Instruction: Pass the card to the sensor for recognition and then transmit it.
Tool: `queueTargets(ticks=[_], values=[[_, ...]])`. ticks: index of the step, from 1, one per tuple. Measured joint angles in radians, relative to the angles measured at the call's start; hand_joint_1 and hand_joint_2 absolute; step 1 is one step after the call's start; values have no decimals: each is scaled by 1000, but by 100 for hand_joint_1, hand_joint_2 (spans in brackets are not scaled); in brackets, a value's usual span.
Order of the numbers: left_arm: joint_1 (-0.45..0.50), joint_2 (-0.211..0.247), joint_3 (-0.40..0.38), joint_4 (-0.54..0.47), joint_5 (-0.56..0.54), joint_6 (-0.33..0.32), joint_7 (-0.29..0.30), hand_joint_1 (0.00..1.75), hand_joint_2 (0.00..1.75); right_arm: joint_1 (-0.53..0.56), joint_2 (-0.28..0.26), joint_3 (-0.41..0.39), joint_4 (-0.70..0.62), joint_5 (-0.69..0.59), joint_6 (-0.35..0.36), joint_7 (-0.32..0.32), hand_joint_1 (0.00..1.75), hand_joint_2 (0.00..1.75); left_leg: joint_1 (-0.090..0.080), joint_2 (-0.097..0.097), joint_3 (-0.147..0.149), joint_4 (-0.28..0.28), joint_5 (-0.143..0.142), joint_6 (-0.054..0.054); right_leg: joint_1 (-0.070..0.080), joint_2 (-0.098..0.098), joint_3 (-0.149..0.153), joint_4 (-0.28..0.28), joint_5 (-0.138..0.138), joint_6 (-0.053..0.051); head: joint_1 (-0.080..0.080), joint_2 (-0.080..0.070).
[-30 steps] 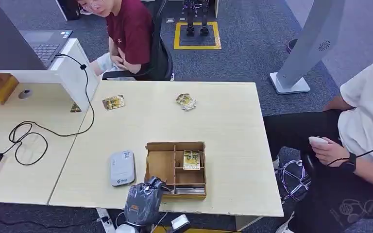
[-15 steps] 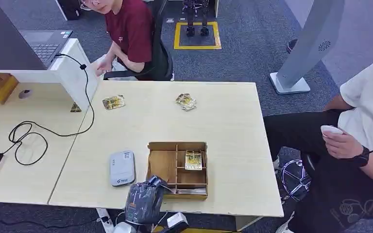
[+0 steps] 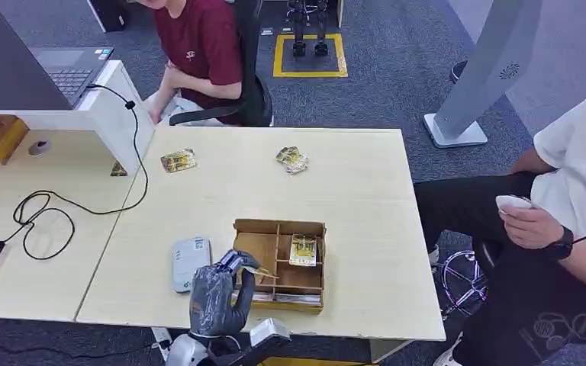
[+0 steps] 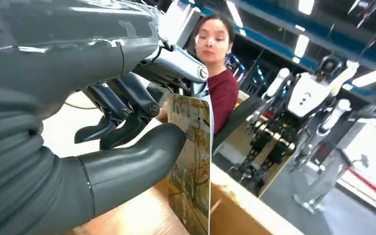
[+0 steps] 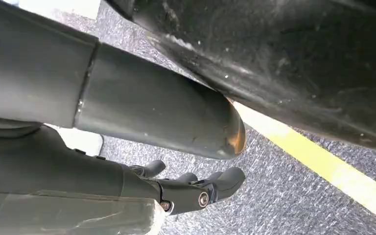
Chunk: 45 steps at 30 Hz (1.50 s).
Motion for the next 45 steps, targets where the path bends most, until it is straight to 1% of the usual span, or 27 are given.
queueTargets(ticks=[9,11,14,17,20,24,30,32,35,40,45], values=[[-2,2,-3,-27,10,0,-8,175,175,0,0,0,0,6,1,2,0,0,0,0,0,0,0,0,0,0,0,0,0,0,0,0],[-13,-3,-3,-27,-21,0,13,175,175,-1,0,0,0,18,2,5,0,0,0,0,0,0,0,0,0,0,0,0,0,0,0,0],[-58,-7,-2,-21,-87,0,96,175,175,-2,0,0,0,32,3,6,0,0,0,0,0,0,0,0,0,0,0,0,0,0,0,0],[-121,-7,2,11,-117,0,159,175,175,-5,0,2,0,42,3,11,0,0,0,0,0,0,1,0,0,0,0,0,1,-1,0,0],[-185,-7,5,57,-130,0,197,175,175,-7,-1,3,0,55,7,16,0,0,0,0,0,0,2,1,0,0,0,0,2,0,0,0],[-233,-8,9,104,-133,0,208,175,175,-9,-1,5,0,56,12,16,0,0,0,0,0,0,2,1,0,1,0,0,2,-1,0,0],[-255,-12,16,143,-134,0,214,175,175,-12,-1,5,1,56,15,17,0,0,0,0,0,0,1,2,0,1,0,0,2,0,0,0],[-262,-12,17,155,-149,-2,234,175,175,-12,-1,5,1,59,15,17,0,0,0,0,0,0,1,2,0,1,-1,0,2,0,0,0],[-302,-11,21,201,-161,-7,276,175,175,-15,-2,5,1,75,18,18,0,0,0,0,0,0,2,2,0,1,-1,0,2,0,0,0],[-360,-8,34,280,-179,-8,311,175,175,-19,-6,7,2,90,24,18,0,0,0,1,0,0,2,1,0,2,0,0,3,-1,0,0],[-408,7,68,356,-184,-6,325,175,175,-22,-9,8,2,109,24,16,0,0,0,1,0,0,3,2,0,2,-1,0,3,-1,0,0]])
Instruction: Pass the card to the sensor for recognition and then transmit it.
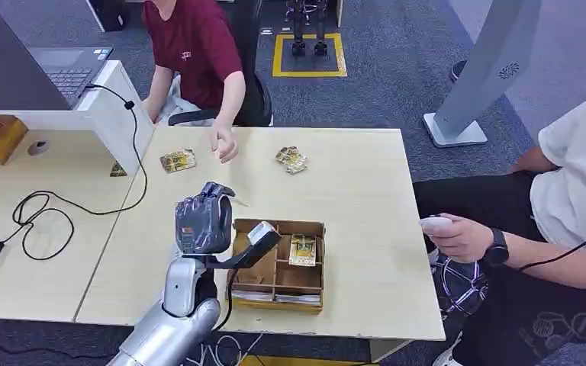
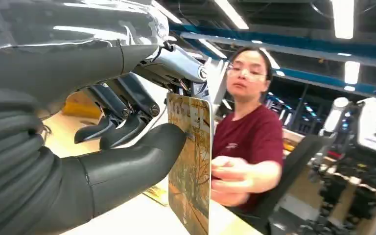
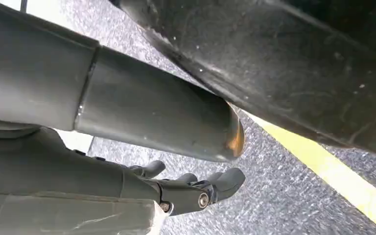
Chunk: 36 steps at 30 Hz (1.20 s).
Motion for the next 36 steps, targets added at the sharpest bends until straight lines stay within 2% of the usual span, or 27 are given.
queueTargets(ticks=[4,16,23,27,35,36], values=[[-26,16,27,40,0,2,4,175,175,-1,-1,0,0,3,2,0,0,0,0,0,0,0,0,0,0,0,0,0,0,0,0,0],[-46,33,43,90,-1,3,8,175,175,-2,-3,0,0,16,3,-1,0,0,0,0,0,0,0,0,0,0,0,0,0,0,0,0],[-83,46,72,132,2,3,15,175,175,-3,-6,1,0,35,3,-9,0,0,0,0,0,0,0,0,0,0,0,0,0,0,0,0],[-130,57,91,193,0,3,25,175,175,-4,-9,1,0,53,3,-15,0,0,0,0,0,0,0,0,0,0,0,0,0,0,0,0],[-183,73,120,260,16,4,5,175,175,-6,-10,0,0,63,3,-15,0,0,0,1,0,0,0,0,0,1,0,0,0,0,0,0],[-184,73,122,263,16,5,5,157,175,-6,-10,0,0,64,3,-15,0,0,0,1,0,0,0,0,0,1,0,0,0,0,0,0]])
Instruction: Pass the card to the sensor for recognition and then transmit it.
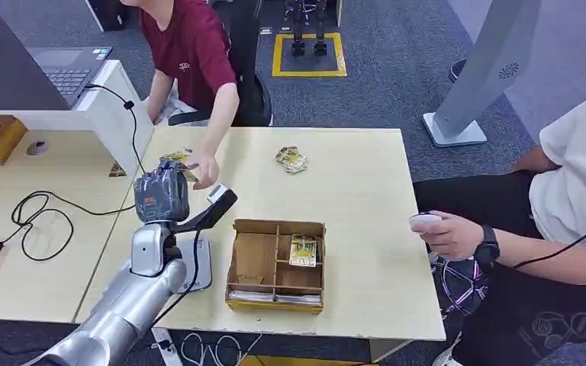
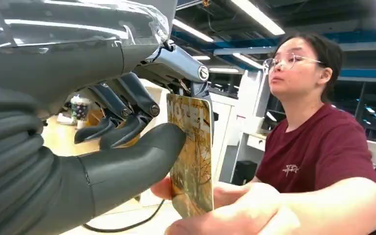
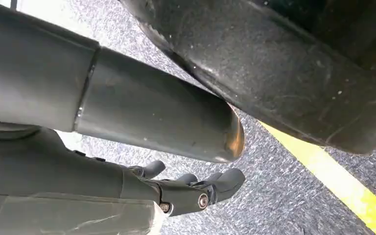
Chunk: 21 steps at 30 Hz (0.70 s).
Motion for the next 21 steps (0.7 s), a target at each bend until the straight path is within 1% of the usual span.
queueTargets(ticks=[1,21], values=[[-1,0,1,4,0,0,0,175,175,0,0,0,0,2,0,0,0,0,0,0,0,0,0,0,0,0,0,0,0,0,0,0],[-2,0,6,14,0,0,0,175,175,0,-2,0,0,5,3,-3,0,0,0,0,0,0,0,0,0,0,0,0,0,0,0,0]])
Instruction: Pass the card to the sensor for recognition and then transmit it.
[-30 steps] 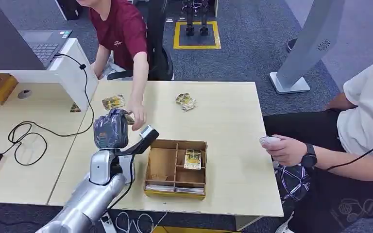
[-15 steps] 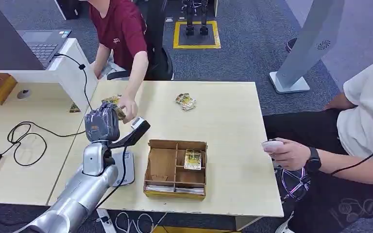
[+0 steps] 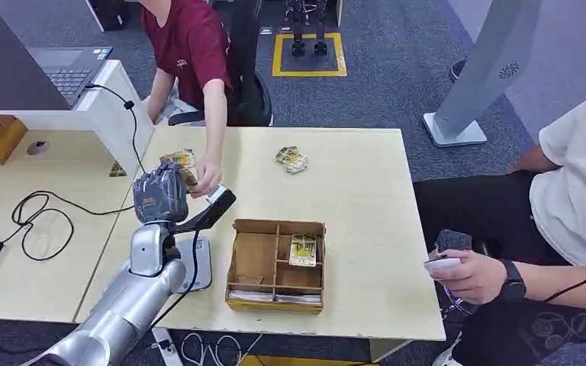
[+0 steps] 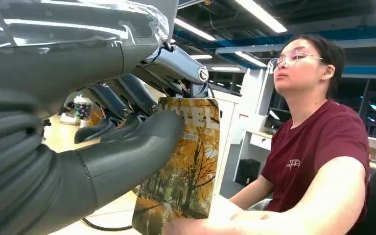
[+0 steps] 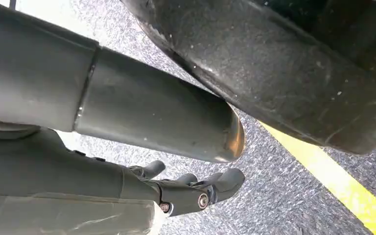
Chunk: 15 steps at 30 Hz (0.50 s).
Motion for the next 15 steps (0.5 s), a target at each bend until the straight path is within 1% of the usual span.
queueTargets(ticks=[7,8,15], values=[[0,0,0,0,0,0,0,175,175,0,0,0,0,0,0,0,0,0,0,0,0,0,0,0,0,0,0,0,0,0,0,0],[0,0,0,0,0,0,0,150,175,0,0,0,0,0,0,0,0,0,0,0,0,0,0,0,0,0,0,0,0,0,0,0],[0,0,0,0,-1,0,-8,150,175,0,0,0,0,1,0,0,0,0,0,0,0,0,0,0,0,0,0,0,0,0,0,0]])
